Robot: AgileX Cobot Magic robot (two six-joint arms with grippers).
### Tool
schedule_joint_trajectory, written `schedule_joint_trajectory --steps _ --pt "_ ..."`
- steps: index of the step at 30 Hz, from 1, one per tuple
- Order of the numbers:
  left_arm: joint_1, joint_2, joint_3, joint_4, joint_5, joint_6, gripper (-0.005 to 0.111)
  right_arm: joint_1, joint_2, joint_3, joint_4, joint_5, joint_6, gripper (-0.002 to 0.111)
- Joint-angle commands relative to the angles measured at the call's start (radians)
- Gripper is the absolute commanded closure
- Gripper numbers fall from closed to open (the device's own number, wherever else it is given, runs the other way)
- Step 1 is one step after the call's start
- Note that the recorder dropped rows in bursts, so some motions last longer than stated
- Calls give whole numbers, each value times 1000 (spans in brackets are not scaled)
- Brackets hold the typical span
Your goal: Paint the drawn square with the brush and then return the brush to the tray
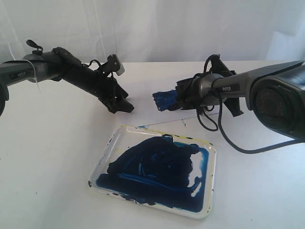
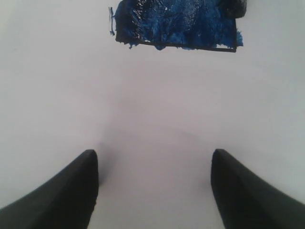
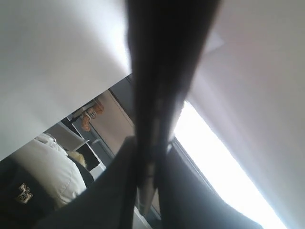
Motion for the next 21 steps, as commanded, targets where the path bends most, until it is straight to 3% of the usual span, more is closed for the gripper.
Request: schedule_joint_trajectory --steps 1,9,21 --pt "-3 3 5 24 26 3 37 -4 -16 8 -8 14 9 108" --pt "-3 3 5 24 26 3 37 -4 -16 8 -8 51 88 108" --pt "-3 3 5 24 26 3 37 -4 -14 8 -8 61 23 108"
